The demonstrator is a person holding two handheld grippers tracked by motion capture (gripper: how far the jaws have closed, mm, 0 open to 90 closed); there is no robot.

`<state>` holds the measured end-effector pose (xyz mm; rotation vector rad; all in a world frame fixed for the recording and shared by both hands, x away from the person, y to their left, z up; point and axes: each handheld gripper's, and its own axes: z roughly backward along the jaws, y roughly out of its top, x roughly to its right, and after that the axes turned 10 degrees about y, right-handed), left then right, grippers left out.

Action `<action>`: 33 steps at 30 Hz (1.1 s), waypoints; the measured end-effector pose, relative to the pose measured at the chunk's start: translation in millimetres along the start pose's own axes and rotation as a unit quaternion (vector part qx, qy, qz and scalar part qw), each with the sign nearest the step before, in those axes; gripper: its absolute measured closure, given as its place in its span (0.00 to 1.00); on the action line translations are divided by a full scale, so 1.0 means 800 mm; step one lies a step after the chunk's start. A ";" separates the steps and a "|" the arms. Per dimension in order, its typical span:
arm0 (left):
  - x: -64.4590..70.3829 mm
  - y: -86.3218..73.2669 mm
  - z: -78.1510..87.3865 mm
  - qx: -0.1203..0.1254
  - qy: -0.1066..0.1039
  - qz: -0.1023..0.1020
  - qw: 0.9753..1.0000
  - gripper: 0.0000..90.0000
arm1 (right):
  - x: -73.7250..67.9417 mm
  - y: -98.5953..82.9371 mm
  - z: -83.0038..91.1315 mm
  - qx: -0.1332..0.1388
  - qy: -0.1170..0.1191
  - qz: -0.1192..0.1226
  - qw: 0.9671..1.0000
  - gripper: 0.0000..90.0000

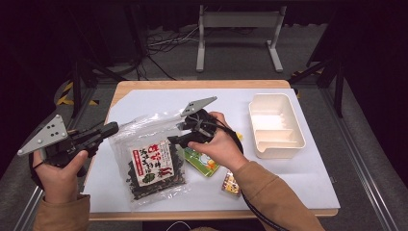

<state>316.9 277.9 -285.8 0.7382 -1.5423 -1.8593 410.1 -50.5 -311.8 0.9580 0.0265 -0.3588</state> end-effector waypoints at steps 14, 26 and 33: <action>-0.001 -0.002 -0.003 -0.009 -0.002 0.008 1.000 1.00 | -0.002 0.002 0.005 -0.038 -0.006 0.012 0.999 0.88; 0.002 -0.004 -0.009 -0.012 -0.007 0.005 1.000 1.00 | 0.004 0.001 0.004 -0.023 0.020 0.000 1.000 0.82; 0.002 -0.005 -0.011 -0.015 -0.008 0.005 1.000 1.00 | 0.005 0.000 -0.002 -0.016 0.017 -0.009 1.000 0.86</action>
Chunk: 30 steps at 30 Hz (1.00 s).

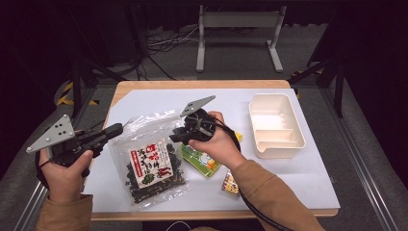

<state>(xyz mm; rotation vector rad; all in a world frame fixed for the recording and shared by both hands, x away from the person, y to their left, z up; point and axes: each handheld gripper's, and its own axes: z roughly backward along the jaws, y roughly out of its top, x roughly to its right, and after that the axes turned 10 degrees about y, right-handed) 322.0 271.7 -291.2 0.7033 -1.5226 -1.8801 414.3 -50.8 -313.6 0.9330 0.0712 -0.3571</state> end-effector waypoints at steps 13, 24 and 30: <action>0.000 0.000 0.000 0.002 0.004 0.002 1.000 1.00 | -0.004 0.000 0.006 -0.005 0.004 -0.007 1.000 1.00; -0.014 -0.004 0.010 0.020 0.018 0.027 0.999 0.99 | -0.015 0.003 0.030 0.008 0.038 -0.028 0.999 1.00; -0.014 -0.004 0.011 0.030 0.023 0.029 0.999 0.94 | -0.022 0.007 0.043 0.016 0.035 -0.018 0.999 1.00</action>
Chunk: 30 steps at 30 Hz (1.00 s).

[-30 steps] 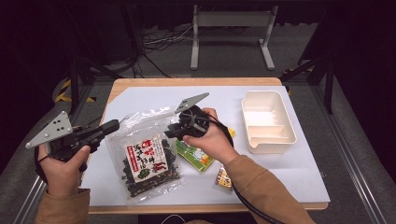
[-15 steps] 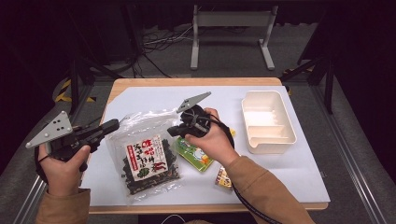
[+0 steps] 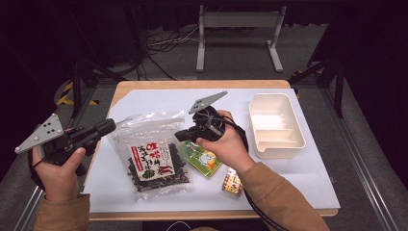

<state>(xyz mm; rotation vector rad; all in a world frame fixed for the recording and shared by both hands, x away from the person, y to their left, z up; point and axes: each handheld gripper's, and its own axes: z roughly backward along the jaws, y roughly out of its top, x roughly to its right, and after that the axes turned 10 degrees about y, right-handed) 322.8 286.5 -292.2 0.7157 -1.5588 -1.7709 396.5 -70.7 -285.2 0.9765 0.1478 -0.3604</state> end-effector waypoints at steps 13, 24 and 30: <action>-0.006 0.000 0.004 0.026 -0.003 0.024 0.999 0.52 | -0.023 0.013 0.041 0.012 -0.028 0.024 0.999 1.00; -0.007 -0.005 -0.004 0.013 -0.003 0.027 1.000 0.48 | -0.024 0.018 0.085 0.036 -0.071 0.040 0.996 1.00; -0.005 -0.007 -0.010 0.004 -0.007 0.026 1.000 0.48 | -0.022 0.018 0.114 0.052 -0.095 0.040 0.993 1.00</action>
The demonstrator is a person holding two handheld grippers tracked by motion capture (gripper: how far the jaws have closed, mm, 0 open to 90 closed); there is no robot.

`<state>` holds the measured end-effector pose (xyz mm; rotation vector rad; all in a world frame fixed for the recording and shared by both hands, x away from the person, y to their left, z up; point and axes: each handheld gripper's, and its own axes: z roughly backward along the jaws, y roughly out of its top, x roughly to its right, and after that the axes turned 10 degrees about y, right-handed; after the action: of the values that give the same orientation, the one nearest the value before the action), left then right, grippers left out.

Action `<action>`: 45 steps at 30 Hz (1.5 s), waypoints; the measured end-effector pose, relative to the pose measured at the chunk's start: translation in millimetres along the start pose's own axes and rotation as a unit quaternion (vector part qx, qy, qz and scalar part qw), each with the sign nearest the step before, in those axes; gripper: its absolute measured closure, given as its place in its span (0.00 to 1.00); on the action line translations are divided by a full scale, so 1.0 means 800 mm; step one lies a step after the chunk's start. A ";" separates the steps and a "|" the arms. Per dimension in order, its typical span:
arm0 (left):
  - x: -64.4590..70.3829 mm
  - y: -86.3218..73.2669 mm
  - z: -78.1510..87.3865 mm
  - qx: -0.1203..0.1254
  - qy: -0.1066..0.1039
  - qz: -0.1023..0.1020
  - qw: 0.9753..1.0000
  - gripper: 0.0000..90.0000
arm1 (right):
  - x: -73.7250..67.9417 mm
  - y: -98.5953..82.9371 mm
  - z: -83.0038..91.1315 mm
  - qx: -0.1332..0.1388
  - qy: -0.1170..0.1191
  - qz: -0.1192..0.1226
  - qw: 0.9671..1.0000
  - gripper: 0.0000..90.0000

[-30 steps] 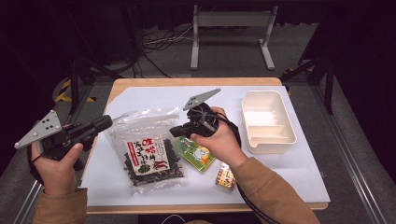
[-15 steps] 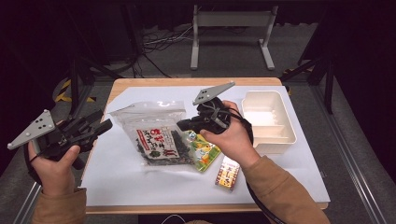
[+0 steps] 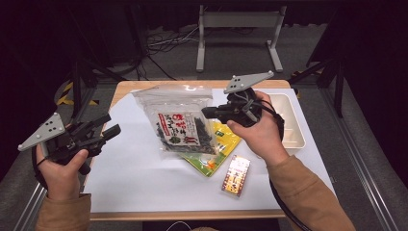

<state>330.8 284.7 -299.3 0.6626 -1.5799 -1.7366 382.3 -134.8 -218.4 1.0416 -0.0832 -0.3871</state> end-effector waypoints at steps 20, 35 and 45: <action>0.004 -0.012 -0.026 -0.050 0.001 -0.018 0.999 0.38 | 0.027 -0.007 0.077 0.028 -0.081 -0.001 0.996 1.00; 0.010 -0.023 -0.046 -0.080 -0.008 -0.026 0.996 0.36 | 0.055 -0.016 0.125 0.057 -0.133 -0.008 0.989 1.00; 0.015 -0.033 -0.063 -0.101 -0.011 -0.031 0.994 0.34 | 0.072 -0.021 0.151 0.073 -0.171 0.001 0.983 1.00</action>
<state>357.4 243.8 -331.0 0.6005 -1.3873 -1.9249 401.3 -262.0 -178.3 1.1111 -0.4261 -0.5626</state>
